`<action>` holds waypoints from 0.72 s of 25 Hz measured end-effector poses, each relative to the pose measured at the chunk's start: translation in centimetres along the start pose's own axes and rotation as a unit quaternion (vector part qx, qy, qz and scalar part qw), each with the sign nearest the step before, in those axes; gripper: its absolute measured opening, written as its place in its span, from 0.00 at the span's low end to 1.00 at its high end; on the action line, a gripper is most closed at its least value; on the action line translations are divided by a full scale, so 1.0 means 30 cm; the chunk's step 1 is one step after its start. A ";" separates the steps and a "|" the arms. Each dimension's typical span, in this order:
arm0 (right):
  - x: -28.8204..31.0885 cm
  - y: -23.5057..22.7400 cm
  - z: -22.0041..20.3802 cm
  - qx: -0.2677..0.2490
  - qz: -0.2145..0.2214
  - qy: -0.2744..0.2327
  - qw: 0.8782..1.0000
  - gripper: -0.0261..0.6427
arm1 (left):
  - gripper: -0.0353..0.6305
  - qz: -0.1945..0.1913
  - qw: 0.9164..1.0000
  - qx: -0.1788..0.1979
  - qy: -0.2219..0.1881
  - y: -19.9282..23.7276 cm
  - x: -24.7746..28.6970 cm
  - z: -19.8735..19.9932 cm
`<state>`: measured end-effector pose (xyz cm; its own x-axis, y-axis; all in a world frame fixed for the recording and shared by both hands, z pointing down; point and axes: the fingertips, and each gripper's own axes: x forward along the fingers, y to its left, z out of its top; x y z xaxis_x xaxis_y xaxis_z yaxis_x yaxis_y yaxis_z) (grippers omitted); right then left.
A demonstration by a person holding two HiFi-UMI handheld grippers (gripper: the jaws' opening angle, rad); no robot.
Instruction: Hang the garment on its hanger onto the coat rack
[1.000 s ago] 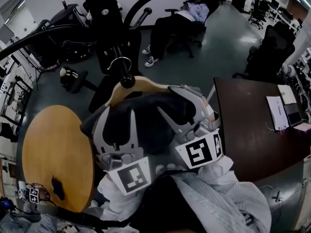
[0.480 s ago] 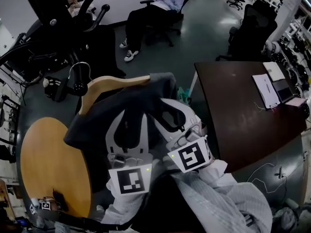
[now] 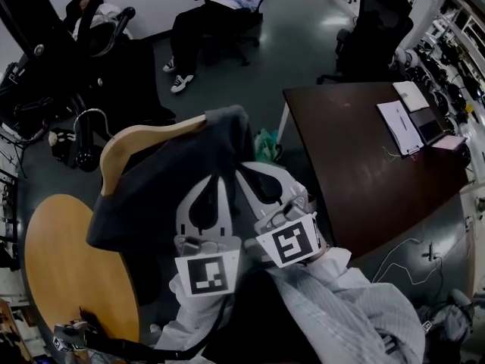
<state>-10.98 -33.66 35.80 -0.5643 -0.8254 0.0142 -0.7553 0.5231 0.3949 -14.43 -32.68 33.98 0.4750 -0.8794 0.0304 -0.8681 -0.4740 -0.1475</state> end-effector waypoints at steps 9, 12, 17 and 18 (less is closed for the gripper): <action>-0.008 -0.046 -0.025 -0.002 0.001 0.013 1.000 0.04 | 0.06 -0.022 1.000 -0.003 0.004 -0.048 0.050 -0.010; -0.009 -0.059 -0.025 -0.003 -0.002 0.015 1.000 0.04 | 0.06 -0.022 1.000 0.006 0.008 -0.049 0.058 -0.007; -0.019 -0.082 -0.026 0.009 -0.002 0.011 1.000 0.04 | 0.06 -0.026 1.000 0.005 0.011 -0.059 0.064 0.002; -0.019 -0.084 -0.026 0.007 -0.001 0.012 1.000 0.04 | 0.06 -0.026 1.000 0.008 0.011 -0.060 0.065 0.005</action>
<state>-8.51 -34.67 35.51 -0.5544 -0.8315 0.0347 -0.7615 0.5236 0.3821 -11.93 -33.52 34.14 0.5156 -0.8548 0.0594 -0.8403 -0.5180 -0.1601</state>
